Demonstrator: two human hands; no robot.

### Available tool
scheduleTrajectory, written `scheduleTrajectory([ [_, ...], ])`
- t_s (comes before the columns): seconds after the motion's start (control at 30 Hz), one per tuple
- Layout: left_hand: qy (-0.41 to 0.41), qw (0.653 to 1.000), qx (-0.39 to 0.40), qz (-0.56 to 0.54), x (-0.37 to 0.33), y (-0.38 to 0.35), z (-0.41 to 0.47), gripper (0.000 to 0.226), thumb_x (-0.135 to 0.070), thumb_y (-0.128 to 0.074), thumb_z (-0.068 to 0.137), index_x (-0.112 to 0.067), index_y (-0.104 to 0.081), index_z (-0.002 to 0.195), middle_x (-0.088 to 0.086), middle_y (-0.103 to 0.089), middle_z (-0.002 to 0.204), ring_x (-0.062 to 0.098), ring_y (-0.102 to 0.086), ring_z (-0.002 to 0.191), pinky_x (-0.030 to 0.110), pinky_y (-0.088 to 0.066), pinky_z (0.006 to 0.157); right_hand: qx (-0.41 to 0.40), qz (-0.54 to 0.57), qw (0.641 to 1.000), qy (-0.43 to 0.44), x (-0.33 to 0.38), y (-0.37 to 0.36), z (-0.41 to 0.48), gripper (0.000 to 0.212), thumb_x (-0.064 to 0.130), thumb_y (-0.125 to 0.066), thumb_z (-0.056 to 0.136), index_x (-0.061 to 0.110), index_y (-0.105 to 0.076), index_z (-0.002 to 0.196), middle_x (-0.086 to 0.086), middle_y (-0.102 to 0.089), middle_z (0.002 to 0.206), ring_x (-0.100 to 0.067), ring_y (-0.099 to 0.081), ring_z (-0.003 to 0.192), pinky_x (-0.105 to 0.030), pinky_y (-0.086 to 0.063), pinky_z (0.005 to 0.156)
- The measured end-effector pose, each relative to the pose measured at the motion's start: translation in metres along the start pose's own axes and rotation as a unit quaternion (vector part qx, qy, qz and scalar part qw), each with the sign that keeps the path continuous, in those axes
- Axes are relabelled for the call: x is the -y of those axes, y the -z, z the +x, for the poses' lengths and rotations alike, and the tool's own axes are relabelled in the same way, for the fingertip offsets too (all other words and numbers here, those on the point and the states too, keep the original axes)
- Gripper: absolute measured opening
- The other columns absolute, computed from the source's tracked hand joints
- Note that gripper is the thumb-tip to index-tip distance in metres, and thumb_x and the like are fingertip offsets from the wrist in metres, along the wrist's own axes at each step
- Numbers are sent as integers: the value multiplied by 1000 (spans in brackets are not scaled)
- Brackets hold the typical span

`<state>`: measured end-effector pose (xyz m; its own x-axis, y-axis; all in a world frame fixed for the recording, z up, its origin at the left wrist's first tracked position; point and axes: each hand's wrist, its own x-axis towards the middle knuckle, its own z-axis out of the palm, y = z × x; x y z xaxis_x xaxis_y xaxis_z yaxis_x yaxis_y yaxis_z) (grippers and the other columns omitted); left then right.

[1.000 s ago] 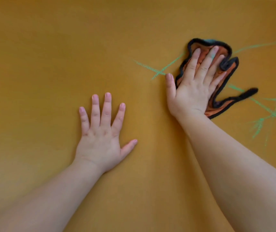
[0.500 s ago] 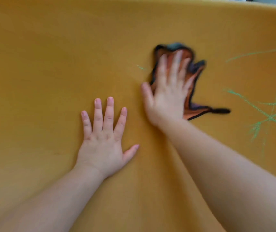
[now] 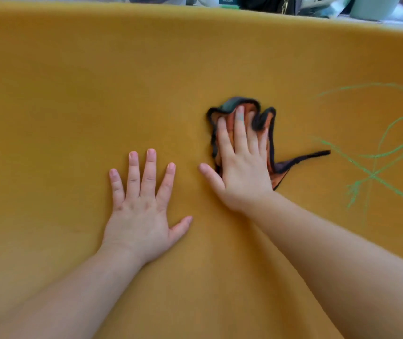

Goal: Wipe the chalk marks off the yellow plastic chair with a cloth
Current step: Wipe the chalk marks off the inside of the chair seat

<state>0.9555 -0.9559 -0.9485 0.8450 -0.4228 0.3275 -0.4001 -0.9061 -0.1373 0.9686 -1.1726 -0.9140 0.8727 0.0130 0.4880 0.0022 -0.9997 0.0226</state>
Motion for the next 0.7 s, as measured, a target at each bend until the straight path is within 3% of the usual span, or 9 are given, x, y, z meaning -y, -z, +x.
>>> scheduleTrajectory([
  [0.07, 2, 1000, 3, 0, 0, 1, 0, 107, -80, -36, 75, -17, -18, 160, 19, 7, 167, 44, 9, 152, 70, -6, 117, 14, 11, 998, 64, 5, 3, -23, 78, 68, -26, 99, 20, -31, 160, -14, -15, 170, -34, -26, 152, -59, -1, 125],
  [0.13, 5, 1000, 5, 1, 0, 1, 1, 107, -80, -36, 76, -18, -16, 160, 19, 8, 167, 43, 10, 152, 70, -5, 117, -27, 22, 993, 112, -8, 10, -32, 57, 51, -37, 103, 19, -54, 147, -8, -43, 160, -29, -49, 136, -56, -13, 125],
  [0.2, 5, 1000, 5, 4, 0, 0, 1, 106, -81, -35, 76, -18, -16, 160, 19, 8, 167, 43, 10, 152, 70, -5, 118, -65, 19, 989, 131, -25, 10, -31, 39, 36, -52, 102, 14, -65, 130, -6, -61, 142, -30, -59, 121, -50, -30, 119],
  [0.27, 3, 1000, 5, 2, 0, 0, 0, 106, -80, -36, 77, -17, -18, 160, 19, 7, 167, 43, 10, 152, 70, -5, 117, -82, 18, 990, 110, -36, 6, -30, 35, 34, -65, 95, 8, -65, 119, -10, -66, 120, -36, -61, 106, -46, -41, 107],
  [0.37, 3, 1000, 4, -2, 1, 0, 1, 106, -80, -36, 77, -17, -18, 160, 19, 7, 167, 44, 10, 152, 70, -5, 117, -142, -19, 986, 80, -36, -4, -34, 35, 31, -69, 91, 6, -66, 115, -12, -63, 109, -36, -57, 102, -47, -37, 103],
  [0.47, 2, 1000, 9, 3, 0, 0, 1, 106, -81, -35, 78, -18, -15, 160, 19, 9, 166, 44, 11, 152, 70, -5, 117, -165, -27, 985, 48, -37, -11, -35, 32, 15, -68, 88, 8, -66, 119, -14, -60, 128, -34, -50, 122, -50, -29, 116],
  [0.53, 3, 1000, 7, 2, 0, 0, 0, 106, -81, -35, 78, -18, -16, 160, 20, 9, 166, 44, 11, 152, 70, -5, 117, -147, -1, 989, -8, -43, -10, -29, 43, 7, -61, 87, 5, -59, 130, -21, -46, 149, -39, -42, 138, -55, -14, 124],
  [0.6, 2, 1000, 5, 0, 0, -1, 0, 105, -80, -35, 78, -17, -16, 160, 20, 8, 166, 44, 10, 152, 70, -5, 117, -122, 20, 989, -83, -48, -4, -14, 61, 12, -53, 89, 1, -42, 148, -28, -20, 164, -44, -23, 151, -60, 0, 125],
  [0.7, 0, 1000, 2, 3, 0, -1, 0, 105, -80, -36, 78, -17, -16, 160, 20, 9, 166, 44, 10, 152, 71, -6, 117, -118, 46, 976, -178, -36, 10, 37, 83, 40, -44, 94, 5, -12, 162, -30, 5, 167, -45, 3, 155, -65, 4, 122],
])
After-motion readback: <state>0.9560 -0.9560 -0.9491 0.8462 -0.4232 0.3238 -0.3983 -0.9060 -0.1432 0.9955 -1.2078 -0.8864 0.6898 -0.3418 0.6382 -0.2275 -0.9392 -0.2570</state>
